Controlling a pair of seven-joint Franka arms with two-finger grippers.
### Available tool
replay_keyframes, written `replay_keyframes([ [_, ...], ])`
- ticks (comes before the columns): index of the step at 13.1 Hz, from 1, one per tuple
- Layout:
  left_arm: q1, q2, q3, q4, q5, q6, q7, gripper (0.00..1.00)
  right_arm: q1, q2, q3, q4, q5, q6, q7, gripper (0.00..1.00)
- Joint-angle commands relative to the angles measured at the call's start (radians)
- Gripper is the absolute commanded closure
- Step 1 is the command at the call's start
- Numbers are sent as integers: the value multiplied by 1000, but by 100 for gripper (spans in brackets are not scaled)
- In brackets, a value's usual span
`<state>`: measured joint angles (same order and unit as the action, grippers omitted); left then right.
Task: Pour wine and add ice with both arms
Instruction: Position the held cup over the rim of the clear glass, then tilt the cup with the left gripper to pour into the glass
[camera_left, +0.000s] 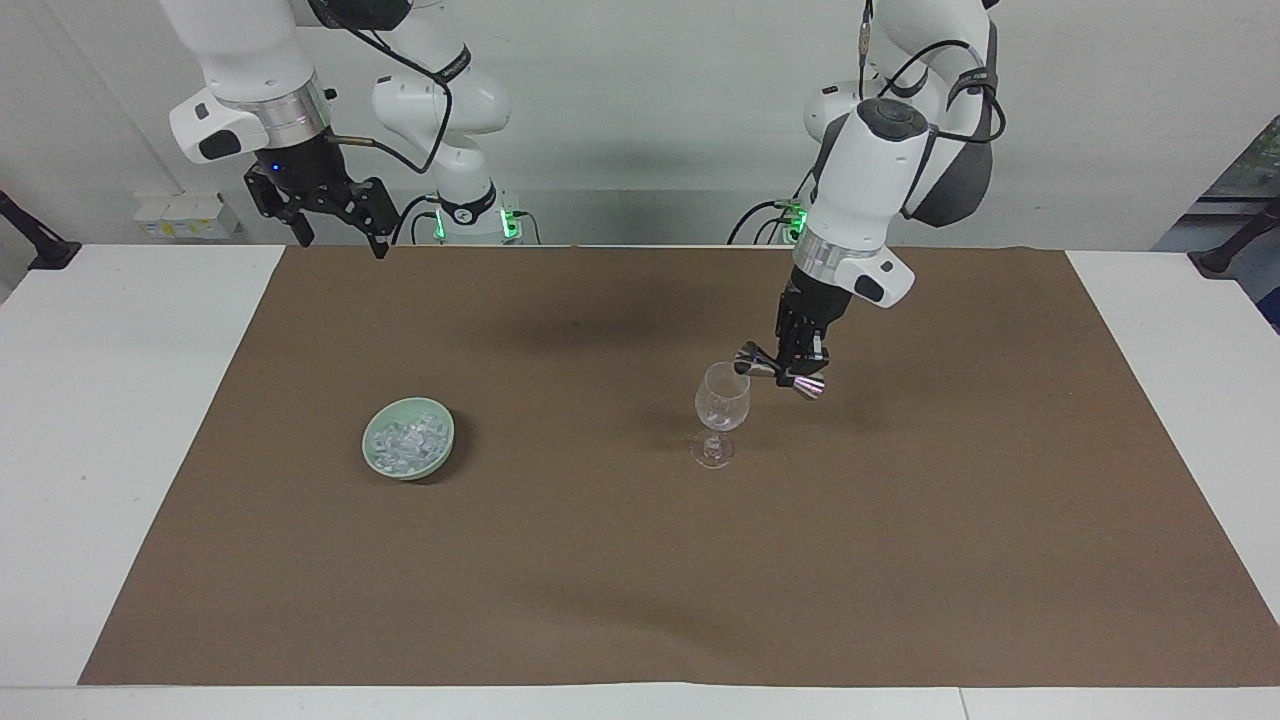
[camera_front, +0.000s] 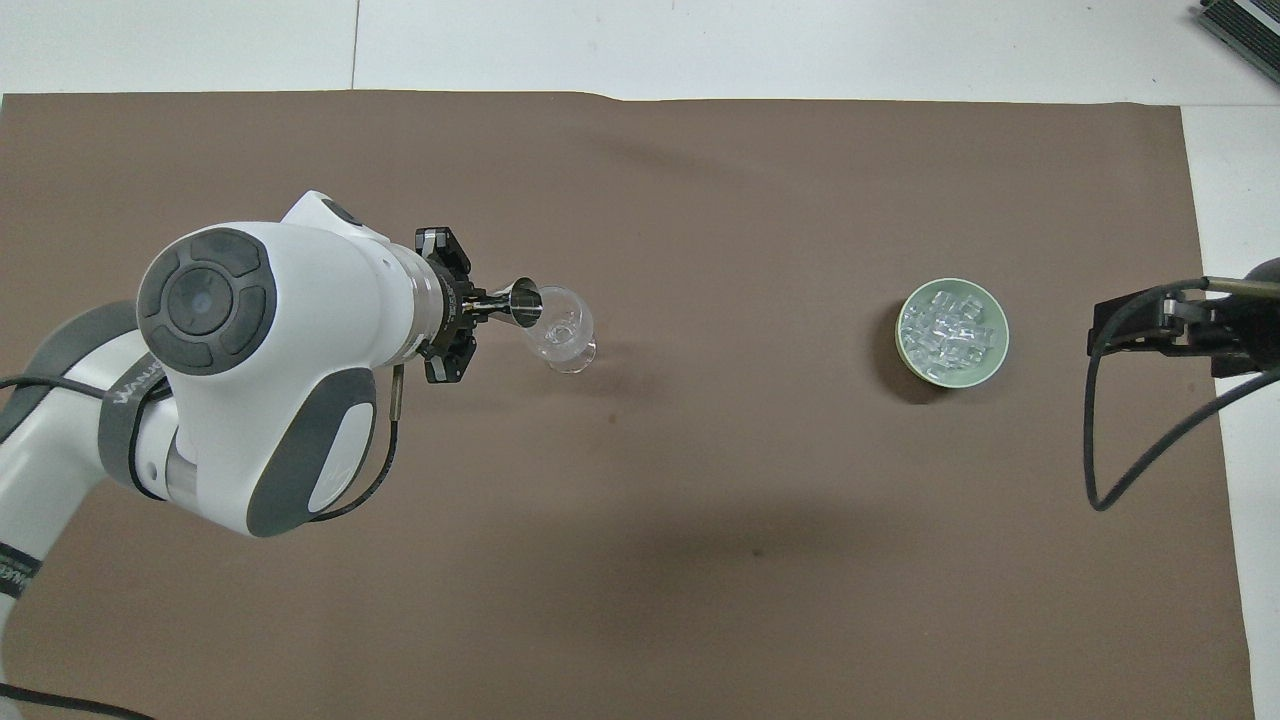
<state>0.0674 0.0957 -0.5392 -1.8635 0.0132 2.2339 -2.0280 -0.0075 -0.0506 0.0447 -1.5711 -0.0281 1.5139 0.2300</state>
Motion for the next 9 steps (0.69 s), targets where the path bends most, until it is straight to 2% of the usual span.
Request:
replay_keyframes([
  [1,-11,30,1,32,66,12,-81,100,-9,-6,4,0,14,-5,-29,0],
  [3,-11,35,-8,33,109,36,-138,100,-9,-6,4,0,14,-3,-29,0],
  [9,-11,35,-38,29,171,21,-133,100,-11,-6,3,0,14,-1,-27,0],
])
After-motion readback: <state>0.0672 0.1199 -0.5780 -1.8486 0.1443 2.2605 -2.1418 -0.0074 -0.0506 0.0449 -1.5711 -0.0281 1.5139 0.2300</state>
